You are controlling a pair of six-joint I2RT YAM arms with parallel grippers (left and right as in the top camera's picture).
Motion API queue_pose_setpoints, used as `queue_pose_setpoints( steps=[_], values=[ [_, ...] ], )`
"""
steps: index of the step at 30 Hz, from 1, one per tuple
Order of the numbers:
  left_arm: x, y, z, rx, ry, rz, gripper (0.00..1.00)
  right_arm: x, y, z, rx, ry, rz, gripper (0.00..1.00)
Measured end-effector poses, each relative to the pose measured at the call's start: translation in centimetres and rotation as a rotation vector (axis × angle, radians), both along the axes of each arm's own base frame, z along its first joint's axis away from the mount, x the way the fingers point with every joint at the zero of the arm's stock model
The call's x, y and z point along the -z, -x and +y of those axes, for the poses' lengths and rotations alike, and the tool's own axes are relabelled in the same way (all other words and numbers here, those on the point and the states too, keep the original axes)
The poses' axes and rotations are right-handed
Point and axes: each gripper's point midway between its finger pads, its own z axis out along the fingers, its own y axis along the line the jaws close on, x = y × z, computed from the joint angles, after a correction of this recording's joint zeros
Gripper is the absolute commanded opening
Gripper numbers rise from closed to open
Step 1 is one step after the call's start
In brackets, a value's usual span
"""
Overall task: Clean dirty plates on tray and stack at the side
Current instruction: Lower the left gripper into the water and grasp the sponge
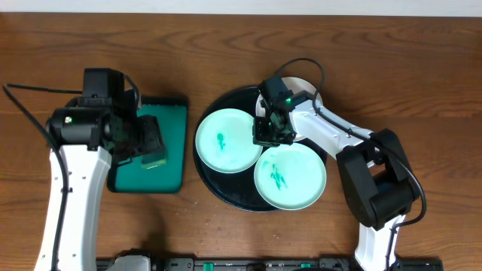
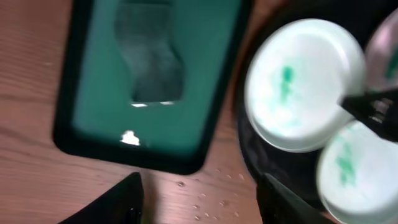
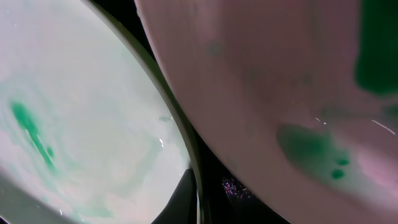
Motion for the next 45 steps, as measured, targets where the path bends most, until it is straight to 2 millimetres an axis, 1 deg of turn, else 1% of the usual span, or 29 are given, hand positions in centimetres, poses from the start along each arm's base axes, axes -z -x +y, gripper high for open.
queue_pose_setpoints(
  steps=[2,4,7,9,13,17,20,24,26,27,31,34,36,37,38,40,41,45],
  values=[
    [0.9,-0.7,0.4,-0.009,-0.021,0.02,0.59,0.0,0.0,0.0,0.0,0.0,0.001,0.01],
    [2.3,-1.7,0.7,-0.022,-0.037,0.055,0.59,0.0,0.0,0.0,-0.001,0.001,0.002,0.01],
    [4.8,-3.1,1.2,-0.067,-0.043,0.111,0.52,0.0,0.0,0.0,-0.002,0.001,0.002,0.01],
    [6.5,-3.8,1.9,-0.122,-0.041,0.152,0.51,0.0,0.1,0.0,-0.008,0.002,0.003,0.01],
    [9.4,-4.8,3.8,-0.237,-0.02,0.218,0.51,0.0,0.1,-0.1,-0.022,0.006,0.005,0.01],
    [12.2,-5.1,5.0,-0.274,0.014,0.283,0.52,0.0,0.2,-0.1,-0.031,0.007,0.005,0.01],
    [14.0,-5.1,4.8,-0.245,0.027,0.328,0.52,0.0,0.3,-0.1,-0.035,0.008,0.006,0.01],
    [16.5,-5.3,4.1,-0.188,0.053,0.373,0.51,0.0,0.3,-0.1,-0.036,0.008,0.01,0.01],
    [17.3,-5.4,3.8,-0.17,0.068,0.385,0.5,0.0,0.4,-0.1,-0.037,0.008,0.011,0.01],
    [17.6,-5.4,3.7,-0.165,0.072,0.391,0.48,0.0,0.4,-0.1,-0.037,0.008,0.011,0.01],
    [18.1,-5.4,3.6,-0.151,0.079,0.401,0.37,-0.1,0.5,-0.2,-0.037,0.009,0.018,0.01],
    [18.5,-5.5,3.7,-0.149,0.079,0.407,0.25,-0.1,0.7,-0.2,-0.04,0.009,0.024,0.01],
    [18.6,-5.5,3.8,-0.149,0.075,0.409,0.21,-0.1,0.8,-0.2,-0.041,0.009,0.031,0.01],
    [18.6,-5.5,3.9,-0.15,0.072,0.409,0.22,-0.1,0.9,-0.2,-0.041,0.008,0.034,0.01],
    [18.6,-5.5,4.0,-0.15,0.072,0.409,0.33,-0.1,0.9,-0.2,-0.042,0.008,0.035,0.01],
    [18.6,-5.5,4.0,-0.147,0.074,0.407,0.6,-0.1,1.0,-0.2,-0.042,0.008,0.037,0.01],
    [18.6,-5.7,3.8,-0.15,0.085,0.401,0.65,-0.1,1.0,-0.2,-0.042,0.007,0.038,0.01],
    [18.1,-6.2,3.0,-0.135,0.105,0.376,0.66,-0.1,1.0,-0.2,-0.042,0.006,0.041,0.01]
  ],
)
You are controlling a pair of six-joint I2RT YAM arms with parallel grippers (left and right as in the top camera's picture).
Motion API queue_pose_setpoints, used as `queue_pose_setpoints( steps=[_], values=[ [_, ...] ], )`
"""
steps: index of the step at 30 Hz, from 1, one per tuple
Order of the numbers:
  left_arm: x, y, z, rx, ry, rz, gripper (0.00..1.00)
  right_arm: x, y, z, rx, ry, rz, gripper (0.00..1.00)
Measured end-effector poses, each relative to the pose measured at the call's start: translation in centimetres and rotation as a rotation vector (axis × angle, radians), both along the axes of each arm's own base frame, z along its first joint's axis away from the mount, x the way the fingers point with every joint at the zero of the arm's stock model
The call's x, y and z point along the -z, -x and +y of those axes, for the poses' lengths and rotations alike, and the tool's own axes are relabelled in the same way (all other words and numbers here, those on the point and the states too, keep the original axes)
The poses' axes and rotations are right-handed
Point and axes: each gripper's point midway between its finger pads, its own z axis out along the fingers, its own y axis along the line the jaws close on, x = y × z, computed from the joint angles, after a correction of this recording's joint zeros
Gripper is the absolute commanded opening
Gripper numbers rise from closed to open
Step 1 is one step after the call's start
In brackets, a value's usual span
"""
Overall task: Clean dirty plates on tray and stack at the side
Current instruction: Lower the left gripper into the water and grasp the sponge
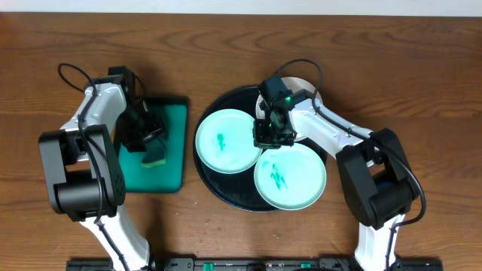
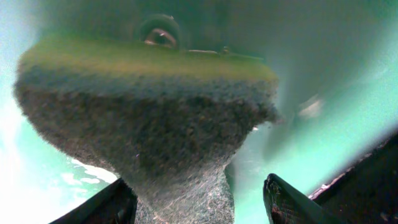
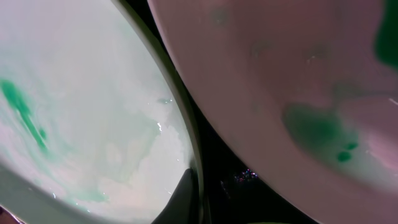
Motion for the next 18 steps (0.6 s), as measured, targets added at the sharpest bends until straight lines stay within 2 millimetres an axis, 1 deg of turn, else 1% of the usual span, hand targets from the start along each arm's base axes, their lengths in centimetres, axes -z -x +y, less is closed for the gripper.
queue_pose_setpoints(
  steps=[4,6,8,9,11,14,18],
  values=[
    [-1.0,-0.6,0.3,0.003,-0.011,-0.044,0.65,0.0,0.0,0.0,0.0,0.0,0.001,0.01],
    [-1.9,-1.1,0.5,0.007,-0.023,-0.085,0.62,0.0,0.0,0.0,0.0,0.0,0.001,0.01],
    [-3.5,-1.5,0.8,0.012,-0.044,-0.137,0.56,0.0,0.0,0.0,0.0,-0.001,0.001,0.01],
    [-3.9,-1.6,1.0,0.014,-0.053,-0.15,0.53,0.0,0.0,0.0,0.0,-0.001,0.001,0.01],
    [-4.4,-1.7,1.1,0.014,-0.063,-0.166,0.51,0.0,0.0,0.0,-0.001,-0.001,0.001,0.01],
    [-4.2,-1.9,1.3,0.014,-0.073,-0.176,0.5,0.0,0.0,0.0,-0.003,-0.001,0.001,0.01],
    [-2.1,-0.5,1.3,0.015,-0.077,-0.146,0.49,0.0,0.1,0.0,-0.004,-0.002,0.002,0.01]
  ],
)
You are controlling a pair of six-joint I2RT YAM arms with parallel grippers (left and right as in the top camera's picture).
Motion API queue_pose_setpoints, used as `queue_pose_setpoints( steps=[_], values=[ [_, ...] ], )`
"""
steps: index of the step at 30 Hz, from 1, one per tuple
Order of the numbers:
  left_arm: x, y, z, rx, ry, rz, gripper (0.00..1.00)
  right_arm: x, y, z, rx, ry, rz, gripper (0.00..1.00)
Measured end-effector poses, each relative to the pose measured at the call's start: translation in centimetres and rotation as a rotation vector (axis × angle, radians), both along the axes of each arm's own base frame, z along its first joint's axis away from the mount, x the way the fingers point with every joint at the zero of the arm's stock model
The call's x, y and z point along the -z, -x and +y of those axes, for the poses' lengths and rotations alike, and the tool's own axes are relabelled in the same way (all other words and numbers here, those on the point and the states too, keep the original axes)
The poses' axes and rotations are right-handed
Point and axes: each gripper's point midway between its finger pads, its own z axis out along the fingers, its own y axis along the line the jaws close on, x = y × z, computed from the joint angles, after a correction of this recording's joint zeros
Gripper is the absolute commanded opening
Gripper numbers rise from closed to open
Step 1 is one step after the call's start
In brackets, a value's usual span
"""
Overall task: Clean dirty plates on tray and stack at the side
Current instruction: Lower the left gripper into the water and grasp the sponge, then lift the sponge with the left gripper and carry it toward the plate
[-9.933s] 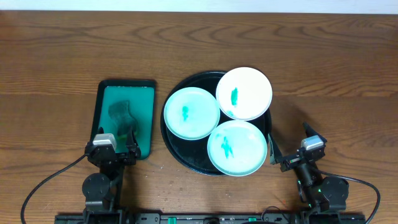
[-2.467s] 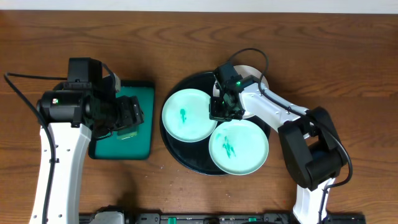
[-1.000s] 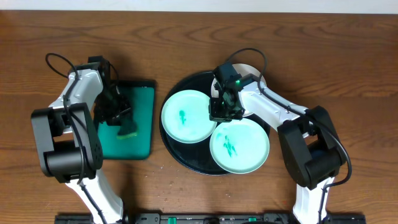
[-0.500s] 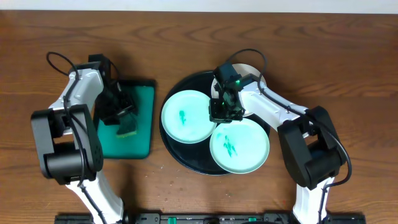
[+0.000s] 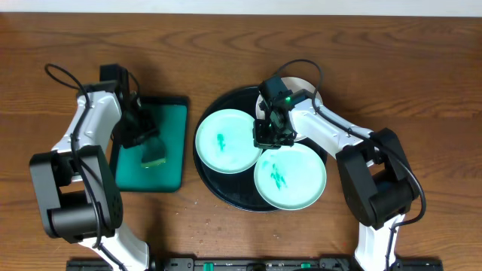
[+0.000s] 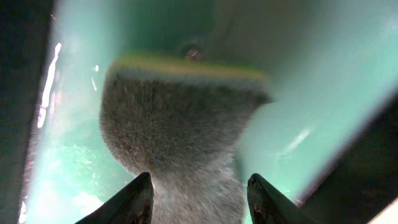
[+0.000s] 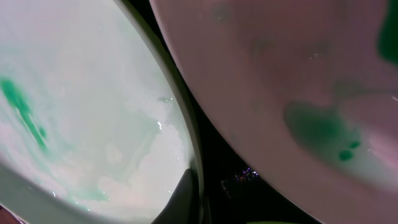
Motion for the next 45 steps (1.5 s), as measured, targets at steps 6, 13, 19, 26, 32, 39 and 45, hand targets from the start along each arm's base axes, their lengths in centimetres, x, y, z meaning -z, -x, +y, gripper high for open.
queue_pose_setpoints(
  steps=[6,13,19,26,32,39,45],
  values=[
    [1.6,1.2,-0.1,0.003,-0.002,0.022,0.33,0.0,0.1,0.0,0.0,0.001,0.003,0.01],
    [1.6,0.9,0.0,-0.004,-0.002,0.009,0.07,0.0,0.3,-0.1,-0.003,0.004,0.014,0.01],
    [1.6,0.7,-0.3,0.005,0.014,-0.003,0.07,0.0,0.7,-0.2,-0.009,0.004,0.028,0.01],
    [-4.6,-0.8,-1.4,0.053,0.021,-0.205,0.07,0.0,0.7,-0.1,-0.023,0.0,0.026,0.01],
    [-14.7,-0.5,-2.5,0.111,-0.076,-0.515,0.07,0.0,0.7,-0.1,-0.027,-0.003,0.026,0.01],
    [-22.5,1.4,-2.8,0.156,-0.193,-0.768,0.07,0.0,0.7,-0.1,-0.029,-0.004,0.027,0.01],
    [-25.1,2.3,-2.2,0.156,-0.244,-0.859,0.07,0.0,0.8,0.0,-0.03,-0.004,0.028,0.01]
  ],
)
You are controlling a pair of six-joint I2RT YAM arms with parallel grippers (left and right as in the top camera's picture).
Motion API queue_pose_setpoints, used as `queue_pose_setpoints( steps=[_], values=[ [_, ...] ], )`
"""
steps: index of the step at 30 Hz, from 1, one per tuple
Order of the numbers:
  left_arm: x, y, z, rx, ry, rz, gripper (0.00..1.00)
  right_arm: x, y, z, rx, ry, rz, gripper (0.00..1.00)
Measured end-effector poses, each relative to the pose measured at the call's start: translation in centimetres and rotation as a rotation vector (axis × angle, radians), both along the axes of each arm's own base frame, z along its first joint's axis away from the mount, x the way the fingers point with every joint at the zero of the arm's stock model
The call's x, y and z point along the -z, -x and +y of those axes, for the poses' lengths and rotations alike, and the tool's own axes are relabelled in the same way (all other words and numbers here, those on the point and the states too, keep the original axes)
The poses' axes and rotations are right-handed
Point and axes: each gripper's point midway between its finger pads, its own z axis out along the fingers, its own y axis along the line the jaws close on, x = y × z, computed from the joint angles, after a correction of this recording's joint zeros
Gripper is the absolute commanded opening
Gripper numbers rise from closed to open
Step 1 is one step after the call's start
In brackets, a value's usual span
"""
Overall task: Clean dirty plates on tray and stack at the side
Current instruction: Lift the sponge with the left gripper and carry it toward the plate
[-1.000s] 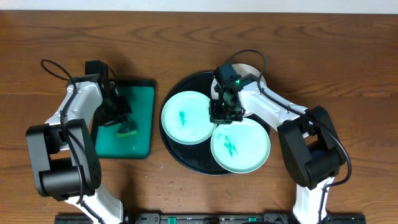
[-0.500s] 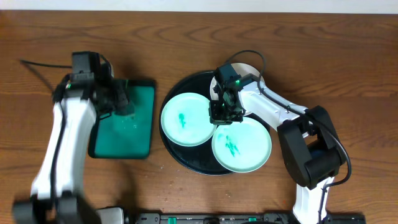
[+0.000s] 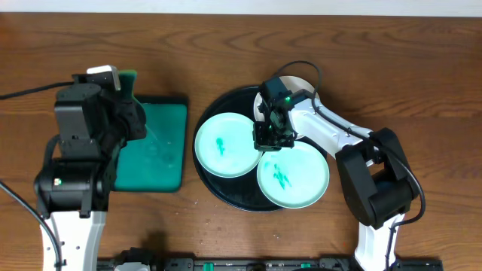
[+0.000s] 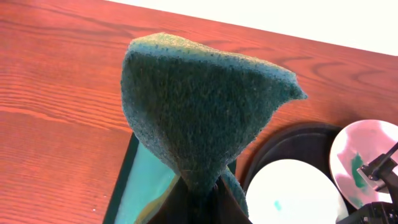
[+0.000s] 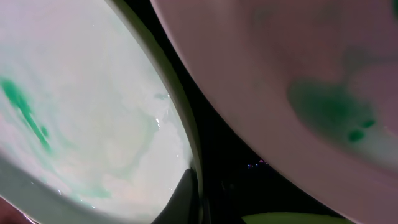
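In the left wrist view a dark green sponge [image 4: 205, 106] with a yellow back is pinched in my left gripper [image 4: 202, 202], shut on it, high over the green rectangular tray [image 4: 146, 186]. From overhead only the sponge's tip [image 3: 128, 75] shows beside the raised left arm. On the round black tray [image 3: 226, 192] lie three green-stained plates: a left plate [image 3: 224, 144], a front plate [image 3: 292, 175] and a back plate [image 3: 305, 86] half hidden by the right arm. My right gripper [image 3: 268, 139] is shut on the left plate's rim [image 5: 186, 140].
The green tray [image 3: 162, 147] lies left of the black tray with wet sheen on it. Bare wood table [image 3: 422, 90] spreads to the right and back. The right arm reaches across the back plate [image 5: 280, 74]. Black cables trail from both arms.
My left gripper was down on the green tray with its fingers either side of the sponge; now it is raised well above the tray, shut on the sponge. The left plate sits slightly further left.
First my left gripper hung open over the green tray with the sponge lying there. Then it was low at the sponge, fingers flanking it, at two moments. Now it holds the sponge aloft. My right gripper stayed at the left plate's rim throughout.
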Motion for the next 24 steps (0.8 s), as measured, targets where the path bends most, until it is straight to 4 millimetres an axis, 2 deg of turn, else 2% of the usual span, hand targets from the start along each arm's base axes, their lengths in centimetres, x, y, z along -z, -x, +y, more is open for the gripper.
queue_pose_setpoints(
  steps=[7,11,14,21,24],
  values=[
    [0.6,-0.3,0.2,-0.009,-0.011,0.019,0.07,0.0,0.0,0.0,0.0,0.0,0.0,0.01],
    [2.1,-0.9,0.4,-0.019,-0.015,0.075,0.07,0.0,0.0,0.0,0.0,0.0,0.001,0.01],
    [5.0,-1.1,0.7,-0.048,-0.007,0.186,0.07,0.0,0.0,0.0,0.0,-0.001,0.001,0.01],
    [15.9,-0.8,0.4,-0.111,0.051,0.599,0.07,0.0,0.0,0.0,0.0,-0.001,0.002,0.01],
    [18.8,-0.4,-0.3,-0.105,0.089,0.709,0.07,0.0,0.1,0.0,0.0,-0.001,0.004,0.01]
  ],
)
